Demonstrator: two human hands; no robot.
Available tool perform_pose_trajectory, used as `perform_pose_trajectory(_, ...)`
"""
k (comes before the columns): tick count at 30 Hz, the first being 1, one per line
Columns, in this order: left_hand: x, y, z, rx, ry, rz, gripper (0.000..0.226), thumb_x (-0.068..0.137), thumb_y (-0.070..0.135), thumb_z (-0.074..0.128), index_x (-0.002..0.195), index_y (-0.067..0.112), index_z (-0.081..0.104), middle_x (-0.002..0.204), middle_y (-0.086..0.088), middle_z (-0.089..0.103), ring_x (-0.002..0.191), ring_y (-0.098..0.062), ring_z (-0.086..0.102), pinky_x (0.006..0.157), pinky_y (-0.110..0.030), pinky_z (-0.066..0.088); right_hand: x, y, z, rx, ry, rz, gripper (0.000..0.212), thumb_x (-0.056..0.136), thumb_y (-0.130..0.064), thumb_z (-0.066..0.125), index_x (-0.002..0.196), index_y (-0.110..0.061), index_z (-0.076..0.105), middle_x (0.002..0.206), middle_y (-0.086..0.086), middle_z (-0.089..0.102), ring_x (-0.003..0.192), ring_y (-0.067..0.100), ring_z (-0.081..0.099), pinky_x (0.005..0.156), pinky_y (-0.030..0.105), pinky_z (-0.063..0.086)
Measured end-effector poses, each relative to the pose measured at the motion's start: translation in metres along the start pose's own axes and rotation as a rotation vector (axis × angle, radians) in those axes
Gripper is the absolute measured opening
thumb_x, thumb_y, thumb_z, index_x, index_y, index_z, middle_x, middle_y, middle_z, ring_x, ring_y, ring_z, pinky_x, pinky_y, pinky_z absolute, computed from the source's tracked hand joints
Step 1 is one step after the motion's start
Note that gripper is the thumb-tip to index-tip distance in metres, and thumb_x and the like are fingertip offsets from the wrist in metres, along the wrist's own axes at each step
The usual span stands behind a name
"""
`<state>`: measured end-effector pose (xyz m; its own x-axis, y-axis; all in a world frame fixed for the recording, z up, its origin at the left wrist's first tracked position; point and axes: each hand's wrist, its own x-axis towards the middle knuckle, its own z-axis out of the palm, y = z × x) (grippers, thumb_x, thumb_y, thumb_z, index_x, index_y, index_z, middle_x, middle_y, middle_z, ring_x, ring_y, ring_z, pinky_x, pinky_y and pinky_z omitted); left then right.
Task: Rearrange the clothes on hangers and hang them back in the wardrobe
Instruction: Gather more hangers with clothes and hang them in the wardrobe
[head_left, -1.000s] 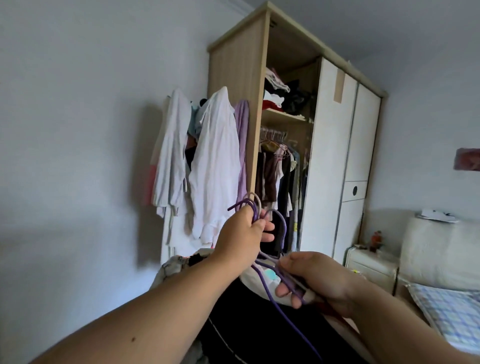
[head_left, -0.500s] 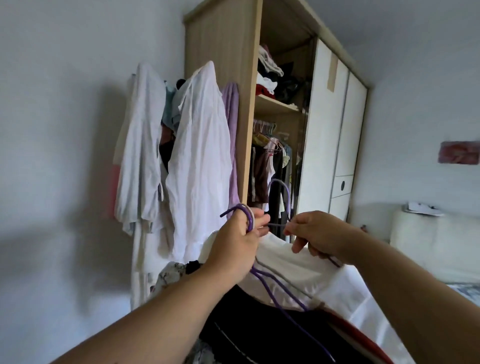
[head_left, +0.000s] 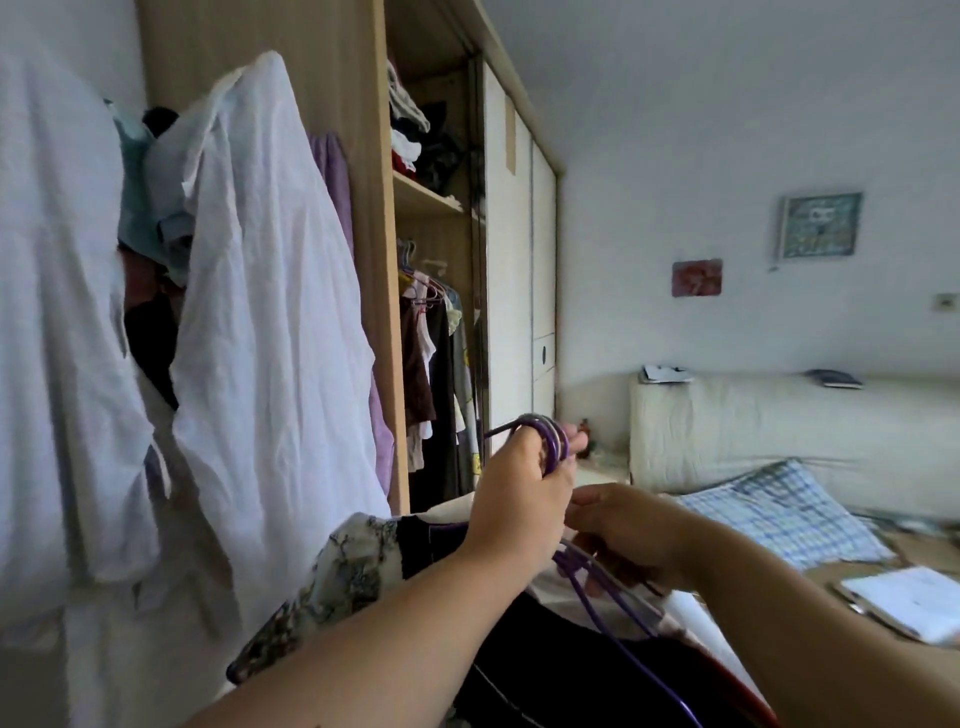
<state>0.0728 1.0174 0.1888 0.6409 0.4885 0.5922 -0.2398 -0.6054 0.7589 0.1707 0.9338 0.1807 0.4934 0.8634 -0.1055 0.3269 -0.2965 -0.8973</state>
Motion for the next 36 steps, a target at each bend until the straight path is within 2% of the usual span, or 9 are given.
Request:
perform_pose_trajectory(3, 0.022, -0.012, 0.008, 0.008, 0.003, 0.043, 0.012, 0.092, 0.014, 0.059, 0.097, 0.024, 0.060, 0.086, 0.023, 0.064, 0.089, 0.010, 0.060, 0.078, -0.001, 0.043, 0.008, 0.001, -0.007, 0.021, 0.051, 0.030, 0.029, 0.097, -0.027, 0.043, 0.102, -0.005, 0.061, 0.080, 0.016, 0.069, 0.056, 0.023, 0.061, 0.055, 0.029, 0.041)
perform_pose_trajectory(6, 0.043, -0.026, 0.024, 0.005, -0.013, 0.043, 0.013, 0.091, 0.014, 0.058, 0.092, 0.027, 0.056, 0.091, 0.019, 0.068, 0.094, 0.002, 0.063, 0.084, -0.014, 0.048, 0.013, 0.006, -0.016, -0.048, 0.156, 0.018, 0.030, 0.095, -0.034, 0.046, 0.095, -0.009, 0.062, 0.081, 0.015, 0.072, 0.066, 0.028, 0.066, 0.062, 0.034, 0.046)
perform_pose_trajectory(10, 0.078, -0.052, 0.045, 0.024, -0.035, 0.041, 0.014, 0.093, 0.011, 0.052, 0.092, 0.025, 0.051, 0.101, 0.010, 0.070, 0.094, -0.005, 0.066, 0.086, -0.023, 0.050, 0.026, 0.028, -0.036, -0.414, 0.332, -0.048, 0.025, 0.084, -0.052, 0.059, 0.096, -0.031, 0.065, 0.069, -0.007, 0.070, 0.060, 0.004, 0.064, 0.060, 0.019, 0.048)
perform_pose_trajectory(14, 0.121, -0.099, 0.070, -0.012, -0.013, -0.023, 0.013, 0.094, 0.013, 0.050, 0.089, 0.025, 0.050, 0.091, 0.009, 0.070, 0.083, -0.007, 0.069, 0.076, -0.027, 0.055, 0.053, 0.062, -0.068, -0.592, 0.316, 0.028, 0.047, 0.062, -0.063, 0.070, 0.096, -0.032, 0.064, 0.067, -0.011, 0.058, 0.062, 0.000, 0.052, 0.064, 0.023, 0.041)
perform_pose_trajectory(19, 0.198, -0.157, 0.123, -0.053, -0.006, -0.083, 0.012, 0.096, 0.012, 0.047, 0.095, 0.023, 0.050, 0.085, 0.009, 0.068, 0.060, 0.008, 0.061, 0.058, -0.008, 0.046, 0.124, 0.088, -0.123, -0.505, 0.277, -0.003, 0.032, 0.068, -0.053, 0.074, 0.096, -0.040, 0.065, 0.068, -0.016, 0.059, 0.058, -0.010, 0.052, 0.060, 0.010, 0.039)
perform_pose_trajectory(23, 0.280, -0.186, 0.149, -0.057, 0.073, -0.098, 0.014, 0.097, 0.010, 0.046, 0.098, 0.022, 0.053, 0.086, 0.009, 0.067, 0.070, 0.002, 0.063, 0.064, -0.007, 0.048, 0.210, 0.084, -0.175, -0.479, 0.241, -0.071, 0.024, 0.067, -0.036, 0.078, 0.080, -0.040, 0.059, 0.062, -0.015, 0.059, 0.053, -0.006, 0.049, 0.055, 0.009, 0.038)
perform_pose_trajectory(28, 0.368, -0.206, 0.148, -0.046, 0.196, -0.065, 0.019, 0.096, 0.006, 0.044, 0.099, 0.023, 0.052, 0.089, 0.007, 0.066, 0.072, 0.007, 0.063, 0.068, -0.007, 0.049, 0.307, 0.058, -0.217, -0.432, 0.163, -0.142, 0.042, 0.073, -0.015, 0.070, 0.111, -0.029, 0.057, 0.066, -0.010, 0.057, 0.045, -0.005, 0.045, 0.048, 0.011, 0.036)
perform_pose_trajectory(32, 0.424, -0.227, 0.135, 0.025, 0.296, 0.001, 0.019, 0.094, 0.010, 0.048, 0.105, 0.022, 0.057, 0.102, 0.004, 0.071, 0.095, -0.011, 0.068, 0.089, -0.034, 0.053, 0.371, 0.038, -0.244, -0.355, 0.035, -0.165, 0.048, 0.074, -0.015, 0.070, 0.111, -0.040, 0.053, 0.079, -0.005, 0.065, 0.060, 0.001, 0.058, 0.055, 0.016, 0.045)
perform_pose_trajectory(36, 0.471, -0.239, 0.121, 0.063, 0.352, 0.064, 0.022, 0.092, 0.006, 0.049, 0.109, 0.015, 0.060, 0.101, 0.003, 0.072, 0.093, -0.009, 0.068, 0.089, -0.030, 0.052, 0.427, 0.023, -0.268, -0.270, -0.025, -0.229, 0.050, 0.067, -0.006, 0.070, 0.109, -0.031, 0.060, 0.081, 0.004, 0.065, 0.069, 0.015, 0.060, 0.064, 0.028, 0.049)
